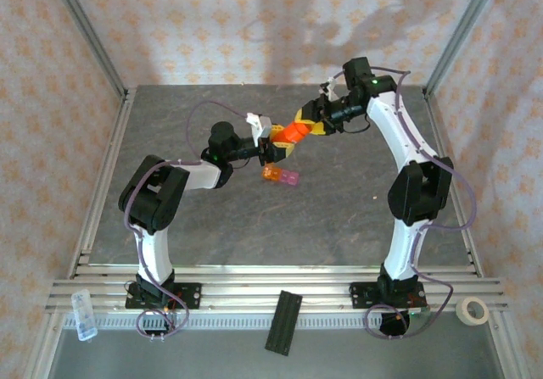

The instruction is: Sort the pills into containers

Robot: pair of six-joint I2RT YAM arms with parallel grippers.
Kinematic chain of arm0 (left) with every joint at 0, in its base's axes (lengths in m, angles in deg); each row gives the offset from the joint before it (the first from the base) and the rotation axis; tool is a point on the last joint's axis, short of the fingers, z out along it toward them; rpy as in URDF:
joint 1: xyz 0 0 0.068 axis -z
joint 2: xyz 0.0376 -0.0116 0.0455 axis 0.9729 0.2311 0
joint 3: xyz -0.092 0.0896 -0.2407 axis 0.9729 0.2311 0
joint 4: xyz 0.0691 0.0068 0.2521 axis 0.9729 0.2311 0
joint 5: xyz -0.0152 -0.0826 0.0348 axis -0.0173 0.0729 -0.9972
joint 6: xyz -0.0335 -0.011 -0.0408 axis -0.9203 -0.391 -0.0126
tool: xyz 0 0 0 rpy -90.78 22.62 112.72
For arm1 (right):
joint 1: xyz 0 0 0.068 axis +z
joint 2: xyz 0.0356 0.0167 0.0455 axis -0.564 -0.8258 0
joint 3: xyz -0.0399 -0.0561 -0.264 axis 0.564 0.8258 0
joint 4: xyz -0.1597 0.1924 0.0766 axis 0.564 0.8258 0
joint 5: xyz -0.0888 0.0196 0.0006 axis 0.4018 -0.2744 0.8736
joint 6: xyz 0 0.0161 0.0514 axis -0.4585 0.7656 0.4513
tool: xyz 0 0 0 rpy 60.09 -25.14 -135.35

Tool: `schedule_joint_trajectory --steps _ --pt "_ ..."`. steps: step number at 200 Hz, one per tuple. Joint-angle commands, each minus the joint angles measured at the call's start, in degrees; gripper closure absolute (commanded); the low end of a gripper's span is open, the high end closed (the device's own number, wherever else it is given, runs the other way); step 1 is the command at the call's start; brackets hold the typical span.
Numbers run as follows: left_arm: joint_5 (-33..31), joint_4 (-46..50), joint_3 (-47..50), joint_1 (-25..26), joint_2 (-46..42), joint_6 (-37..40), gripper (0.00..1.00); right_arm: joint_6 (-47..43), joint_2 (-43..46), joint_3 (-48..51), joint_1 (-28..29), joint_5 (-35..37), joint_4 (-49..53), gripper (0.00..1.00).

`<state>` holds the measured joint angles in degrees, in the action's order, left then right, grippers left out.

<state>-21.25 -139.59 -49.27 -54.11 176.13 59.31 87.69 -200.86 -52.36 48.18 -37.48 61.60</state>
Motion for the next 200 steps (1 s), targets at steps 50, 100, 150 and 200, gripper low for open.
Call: schedule_joint_trajectory --steps 50,100,150,200 --pt "-6.4 -12.4 0.9 4.5 -2.9 6.8 1.0 4.1 -2.3 -5.5 6.1 0.7 1.9 0.54" --pt "-8.6 -12.4 1.8 4.6 -2.2 7.4 1.0 5.1 -2.4 -11.1 5.2 3.8 2.1 0.28" --pt "-9.5 -12.8 1.5 4.5 -1.5 5.6 1.0 4.7 -2.1 -16.3 2.8 5.7 2.2 0.15" --pt "-9.1 -13.3 -1.5 3.8 -1.5 -3.9 1.0 7.9 5.4 -11.1 -3.7 9.9 -7.7 0.13"
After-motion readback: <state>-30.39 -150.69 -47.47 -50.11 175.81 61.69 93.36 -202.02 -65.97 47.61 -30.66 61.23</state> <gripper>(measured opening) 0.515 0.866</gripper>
